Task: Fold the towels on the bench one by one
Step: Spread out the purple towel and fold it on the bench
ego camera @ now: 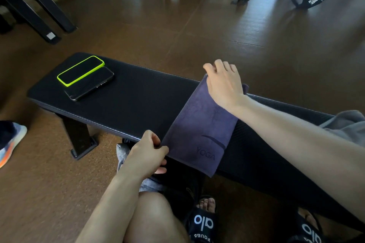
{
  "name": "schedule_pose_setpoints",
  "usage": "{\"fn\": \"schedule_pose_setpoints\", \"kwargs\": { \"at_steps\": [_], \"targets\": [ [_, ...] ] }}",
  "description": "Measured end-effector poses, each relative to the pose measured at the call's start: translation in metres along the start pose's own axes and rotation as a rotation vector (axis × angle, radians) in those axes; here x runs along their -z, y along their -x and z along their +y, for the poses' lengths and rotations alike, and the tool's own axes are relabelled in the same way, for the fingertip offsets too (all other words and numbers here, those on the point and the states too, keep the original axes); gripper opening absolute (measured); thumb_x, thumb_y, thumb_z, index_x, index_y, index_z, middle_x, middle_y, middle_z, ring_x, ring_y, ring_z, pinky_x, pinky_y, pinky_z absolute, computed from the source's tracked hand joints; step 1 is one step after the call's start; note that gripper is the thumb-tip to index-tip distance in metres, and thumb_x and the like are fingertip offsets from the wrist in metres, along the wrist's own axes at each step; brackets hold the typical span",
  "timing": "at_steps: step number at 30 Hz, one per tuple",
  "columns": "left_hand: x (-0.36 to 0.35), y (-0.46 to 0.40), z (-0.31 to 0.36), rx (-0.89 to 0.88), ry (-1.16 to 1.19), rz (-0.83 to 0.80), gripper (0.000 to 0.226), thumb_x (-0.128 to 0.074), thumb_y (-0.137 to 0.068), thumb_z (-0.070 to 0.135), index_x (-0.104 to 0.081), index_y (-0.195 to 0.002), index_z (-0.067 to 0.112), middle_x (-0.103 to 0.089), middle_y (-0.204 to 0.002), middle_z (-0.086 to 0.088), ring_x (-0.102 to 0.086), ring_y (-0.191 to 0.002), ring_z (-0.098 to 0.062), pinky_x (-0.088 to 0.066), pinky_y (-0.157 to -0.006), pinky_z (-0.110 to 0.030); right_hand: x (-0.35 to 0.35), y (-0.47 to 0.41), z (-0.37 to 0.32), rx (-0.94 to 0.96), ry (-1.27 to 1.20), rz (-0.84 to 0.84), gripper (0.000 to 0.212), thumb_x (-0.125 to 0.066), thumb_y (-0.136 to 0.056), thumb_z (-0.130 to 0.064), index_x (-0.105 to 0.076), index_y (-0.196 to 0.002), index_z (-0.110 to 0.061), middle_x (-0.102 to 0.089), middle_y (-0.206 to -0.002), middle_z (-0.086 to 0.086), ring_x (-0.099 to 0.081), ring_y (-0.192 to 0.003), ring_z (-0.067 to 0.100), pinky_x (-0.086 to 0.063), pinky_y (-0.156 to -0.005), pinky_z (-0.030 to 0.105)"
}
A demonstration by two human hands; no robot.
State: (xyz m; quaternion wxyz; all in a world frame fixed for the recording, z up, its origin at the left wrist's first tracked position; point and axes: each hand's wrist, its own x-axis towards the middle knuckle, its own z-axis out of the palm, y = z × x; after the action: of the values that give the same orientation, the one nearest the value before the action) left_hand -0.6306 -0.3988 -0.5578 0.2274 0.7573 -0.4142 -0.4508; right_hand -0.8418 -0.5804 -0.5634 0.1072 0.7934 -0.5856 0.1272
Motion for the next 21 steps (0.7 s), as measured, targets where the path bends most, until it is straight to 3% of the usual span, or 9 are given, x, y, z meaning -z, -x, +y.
{"fn": "schedule_pose_setpoints", "kwargs": {
  "at_steps": [6, 8, 10, 12, 15, 21],
  "targets": [
    [-0.004, -0.002, 0.003, 0.024, 0.068, -0.011, 0.019, -0.064, -0.091, 0.007, -0.049, -0.104, 0.01, -0.059, -0.094, -0.013, -0.06, -0.07, -0.017, -0.055, -0.048, -0.026, 0.053, 0.13, -0.048, 0.115, -0.447, -0.007, 0.026, -0.06, -0.089, -0.027, -0.067, -0.112, -0.019, -0.065, -0.109, -0.001, -0.059, -0.103, 0.02, -0.044, -0.095, 0.039],
    [-0.006, -0.003, 0.003, 0.024, 0.057, -0.005, 0.02, -0.065, -0.091, 0.008, -0.05, -0.104, 0.011, -0.057, -0.091, -0.011, -0.057, -0.069, -0.017, -0.053, -0.046, -0.024, 0.059, 0.169, -0.06, 0.122, -0.435, -0.085, 0.045, -0.06, -0.086, -0.042, -0.064, -0.125, -0.021, -0.063, -0.125, -0.002, -0.055, -0.122, 0.019, -0.036, -0.111, 0.041],
    [-0.005, -0.005, 0.003, 0.042, 0.063, -0.01, 0.021, -0.067, -0.09, 0.009, -0.051, -0.103, 0.013, -0.057, -0.089, -0.01, -0.055, -0.067, -0.016, -0.053, -0.046, -0.025, 0.054, 0.196, -0.066, 0.17, -0.324, -0.24, 0.074, -0.057, -0.083, -0.058, -0.045, -0.148, -0.024, -0.044, -0.153, 0.001, -0.032, -0.147, 0.022, -0.016, -0.124, 0.046],
    [-0.005, -0.005, 0.002, 0.054, 0.065, -0.032, 0.022, -0.068, -0.088, 0.009, -0.052, -0.102, 0.014, -0.056, -0.085, -0.01, -0.053, -0.064, -0.015, -0.054, -0.048, -0.026, 0.043, 0.211, -0.065, 0.198, -0.23, -0.298, 0.086, -0.063, -0.083, -0.055, -0.028, -0.157, -0.026, -0.025, -0.164, 0.003, -0.017, -0.153, 0.023, -0.006, -0.125, 0.046],
    [-0.006, 0.0, 0.004, 0.06, 0.039, -0.095, 0.02, -0.069, -0.087, 0.008, -0.057, -0.104, 0.012, -0.054, -0.08, -0.008, -0.053, -0.064, -0.014, -0.055, -0.051, -0.027, 0.037, 0.214, -0.053, 0.189, -0.179, -0.224, 0.07, -0.065, -0.092, -0.034, -0.036, -0.155, -0.022, -0.036, -0.16, 0.005, -0.03, -0.149, 0.023, -0.021, -0.124, 0.046],
    [-0.02, 0.017, 0.019, 0.029, -0.078, -0.273, 0.011, -0.071, -0.09, 0.008, -0.062, -0.095, 0.009, -0.059, -0.074, -0.004, -0.052, -0.062, -0.012, -0.054, -0.051, -0.023, 0.043, 0.223, -0.01, 0.28, -0.075, -0.243, 0.061, -0.056, -0.097, -0.038, -0.041, -0.152, -0.017, -0.041, -0.157, 0.006, -0.039, -0.145, 0.023, -0.029, -0.121, 0.044]
  ]
}}
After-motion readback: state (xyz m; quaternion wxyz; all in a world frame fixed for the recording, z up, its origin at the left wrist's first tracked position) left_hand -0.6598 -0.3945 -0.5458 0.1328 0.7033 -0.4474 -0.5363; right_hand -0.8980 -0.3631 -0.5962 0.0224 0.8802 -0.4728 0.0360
